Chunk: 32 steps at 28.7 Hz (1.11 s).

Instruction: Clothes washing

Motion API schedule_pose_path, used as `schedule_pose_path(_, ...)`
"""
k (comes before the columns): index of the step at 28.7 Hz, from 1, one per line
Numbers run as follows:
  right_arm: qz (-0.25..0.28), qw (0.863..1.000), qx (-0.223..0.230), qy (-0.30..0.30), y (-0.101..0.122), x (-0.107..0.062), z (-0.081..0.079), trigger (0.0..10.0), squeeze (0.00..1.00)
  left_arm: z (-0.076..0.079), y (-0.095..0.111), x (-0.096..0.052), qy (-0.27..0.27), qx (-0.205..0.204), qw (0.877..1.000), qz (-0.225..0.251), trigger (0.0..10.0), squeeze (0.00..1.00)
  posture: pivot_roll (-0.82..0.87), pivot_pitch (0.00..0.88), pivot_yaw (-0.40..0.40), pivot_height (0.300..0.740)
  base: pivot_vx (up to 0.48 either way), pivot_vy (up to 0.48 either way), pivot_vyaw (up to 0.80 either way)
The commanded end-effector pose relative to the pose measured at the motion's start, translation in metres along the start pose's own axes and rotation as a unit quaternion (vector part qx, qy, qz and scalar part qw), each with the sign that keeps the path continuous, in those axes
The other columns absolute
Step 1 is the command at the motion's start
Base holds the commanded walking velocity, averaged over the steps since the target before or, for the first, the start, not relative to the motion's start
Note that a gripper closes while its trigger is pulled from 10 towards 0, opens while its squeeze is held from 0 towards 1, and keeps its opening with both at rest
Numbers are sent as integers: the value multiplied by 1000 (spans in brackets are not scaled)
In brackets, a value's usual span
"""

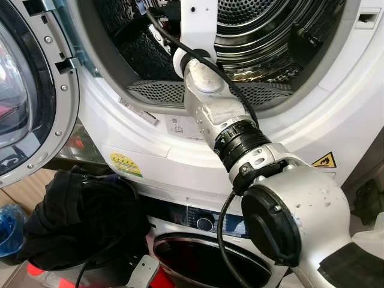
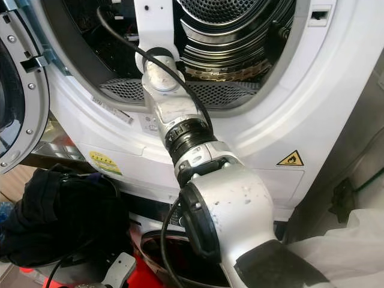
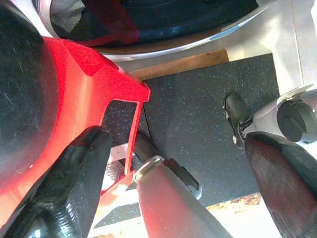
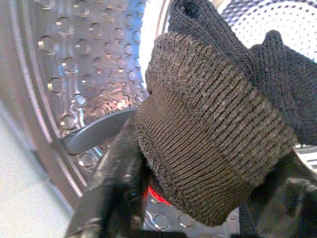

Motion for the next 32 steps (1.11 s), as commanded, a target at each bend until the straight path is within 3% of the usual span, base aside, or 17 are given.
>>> schedule_pose_path(1, -2, 1000, -6, 5, 6, 1, -5, 10000, 1000, -5, -7, -2, 6, 7, 1000, -11, 10000, 0, -78, 0, 118, 740, 0, 0, 0)
schedule_pose_path(13, -17, 999, -35, -29, -2, 3, 21, 10000, 1000, -6, -9, -3, 6, 9, 1000, -12, 10000, 0, -73, 0, 124, 740, 0, 0, 0)
schedule_pose_path(22, -27, 999, -39, -18, -3, 3, 19, 10000, 1000, -6, -8, -3, 6, 8, 1000, -11, 10000, 0, -58, 0, 117, 740, 0, 0, 0)
schedule_pose_path(26, -34, 997, -67, -21, -5, 3, 23, 10000, 1000, -5, -8, -3, 6, 8, 1000, -10, 10000, 0, -52, 0, 114, 740, 0, 0, 0)
schedule_pose_path(29, -15, 996, -81, -33, 4, 5, 28, 10000, 1000, -5, -7, -3, 6, 6, 1000, -9, 10000, 0, -52, 0, 112, 740, 0, 0, 0)
schedule_pose_path(31, 6, 997, -64, -52, 15, 6, 36, 10000, 1000, -5, -8, -3, 7, 2, 1000, -9, 10000, 0, -53, 0, 113, 740, 0, 0, 0)
schedule_pose_path(32, 13, 996, -63, -61, 18, 6, 41, 10000, 0, -5, -8, -3, 7, 2, 1000, -9, 10000, 0, -53, 0, 113, 740, 0, 0, 0)
Point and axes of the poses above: a point about 5 cm out from each wrist's last joint towards the gripper, its own x axis pointing out of the wrist towards the gripper, its own y axis along the axis of the wrist's last joint, z = x × y, the point moved 6 cm from there along x, pointing out of the wrist towards the gripper, and after that the axes turned 9 degrees about x, right-handed, at the moved point
